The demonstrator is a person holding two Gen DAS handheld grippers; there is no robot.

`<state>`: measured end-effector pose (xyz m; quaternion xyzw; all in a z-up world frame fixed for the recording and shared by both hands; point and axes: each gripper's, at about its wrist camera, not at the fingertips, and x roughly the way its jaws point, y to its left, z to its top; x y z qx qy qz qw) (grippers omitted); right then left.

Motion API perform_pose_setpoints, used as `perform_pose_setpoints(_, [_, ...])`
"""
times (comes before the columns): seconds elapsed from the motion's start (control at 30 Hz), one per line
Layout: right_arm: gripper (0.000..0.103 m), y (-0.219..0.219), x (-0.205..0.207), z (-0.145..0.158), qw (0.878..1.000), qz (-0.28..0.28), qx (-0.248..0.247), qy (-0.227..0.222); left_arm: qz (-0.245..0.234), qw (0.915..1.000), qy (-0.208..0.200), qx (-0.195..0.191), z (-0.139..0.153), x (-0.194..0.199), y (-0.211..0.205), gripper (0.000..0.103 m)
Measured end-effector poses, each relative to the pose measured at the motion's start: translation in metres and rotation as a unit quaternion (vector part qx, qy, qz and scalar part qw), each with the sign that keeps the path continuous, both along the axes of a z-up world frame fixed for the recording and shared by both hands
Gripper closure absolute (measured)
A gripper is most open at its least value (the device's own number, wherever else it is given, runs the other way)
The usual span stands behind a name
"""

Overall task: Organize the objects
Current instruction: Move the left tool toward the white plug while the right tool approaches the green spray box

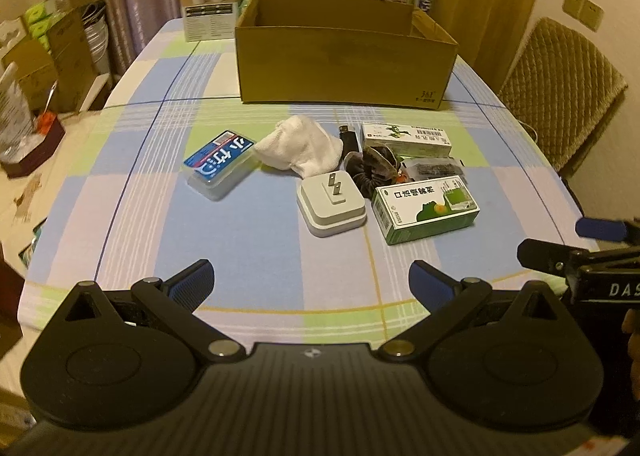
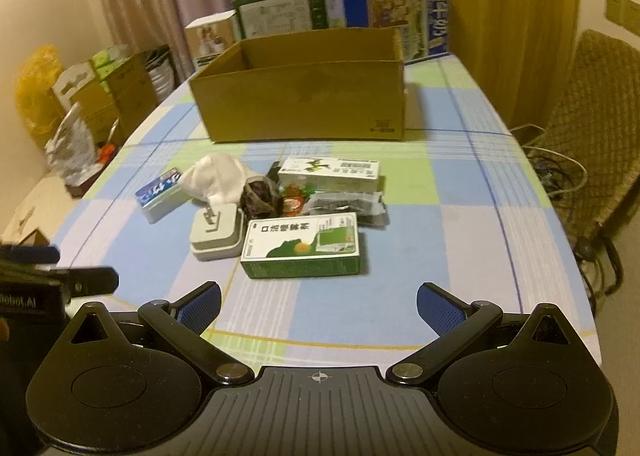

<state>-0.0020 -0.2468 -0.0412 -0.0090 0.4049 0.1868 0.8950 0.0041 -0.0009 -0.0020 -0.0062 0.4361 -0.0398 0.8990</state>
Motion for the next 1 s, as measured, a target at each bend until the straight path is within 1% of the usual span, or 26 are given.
perform_pose_setpoints(0.13, [0.002,-0.001,0.01,0.0,0.998,0.055,-0.018,-0.017,-0.027,0.9996,0.006,0.011,-0.005,0.013,0.006,0.001])
perform_pose_setpoints(0.17, [0.002,0.001,0.014,0.0,0.997,0.076,-0.027,-0.02,-0.035,0.9992,0.007,0.016,-0.006,0.017,0.007,0.001])
perform_pose_setpoints(0.2, [0.002,0.002,0.019,-0.001,0.994,0.097,-0.039,-0.024,-0.043,0.9988,0.008,0.02,-0.008,0.021,0.009,0.001])
perform_pose_setpoints(0.3, [0.002,0.012,0.032,-0.004,0.98,0.177,-0.078,-0.036,-0.074,0.997,0.001,0.022,-0.01,0.033,0.014,0.001])
perform_pose_setpoints(0.33, [0.002,0.017,0.037,-0.006,0.972,0.21,-0.096,-0.037,-0.086,0.996,-0.005,0.025,-0.011,0.037,0.015,0.001])
perform_pose_setpoints(0.4, [0.002,0.026,0.044,-0.009,0.955,0.27,-0.12,-0.041,-0.12,0.9922,-0.004,0.034,-0.012,0.047,0.014,0.001])
perform_pose_setpoints(0.43, [0.002,0.032,0.048,-0.013,0.943,0.301,-0.134,-0.044,-0.138,0.9897,-0.003,0.04,-0.014,0.052,0.012,0.001])
perform_pose_setpoints(0.53, [0.003,0.047,0.062,-0.027,0.913,0.374,-0.161,-0.041,-0.188,0.9804,0.001,0.059,-0.019,0.066,0.004,0.001])
perform_pose_setpoints(0.6, [0.015,0.056,0.074,-0.038,0.899,0.401,-0.176,-0.031,-0.21,0.9753,0.007,0.067,-0.025,0.075,0.0,0.001])
perform_pose_setpoints(0.67, [0.019,0.066,0.086,-0.053,0.88,0.433,-0.195,-0.02,-0.227,0.9714,0.018,0.069,-0.033,0.084,-0.002,0.001])
perform_pose_setpoints(0.73, [0.021,0.073,0.095,-0.066,0.864,0.459,-0.208,-0.017,-0.24,0.9679,0.028,0.071,-0.04,0.092,-0.004,0.001])
perform_pose_setpoints(0.8, [0.023,0.079,0.104,-0.076,0.855,0.467,-0.224,-0.02,-0.251,0.9648,0.037,0.072,-0.046,0.099,-0.006,0.001])
perform_pose_setpoints(0.87, [0.026,0.081,0.113,-0.083,0.849,0.478,-0.223,-0.007,-0.26,0.9618,0.043,0.075,-0.052,0.105,-0.006,0.001])
perform_pose_setpoints(0.93, [0.03,0.084,0.121,-0.086,0.85,0.477,-0.222,0.0,-0.27,0.9585,0.047,0.079,-0.056,0.11,-0.008,0.001])
perform_pose_setpoints(0.97, [0.033,0.085,0.122,-0.086,0.852,0.473,-0.224,0.002,-0.275,0.9569,0.048,0.08,-0.058,0.112,-0.008,0.001])
perform_pose_setpoints(1.0, [0.036,0.084,0.124,-0.085,0.856,0.466,-0.224,0.007,-0.28,0.9553,0.048,0.081,-0.06,0.115,-0.009,0.002])
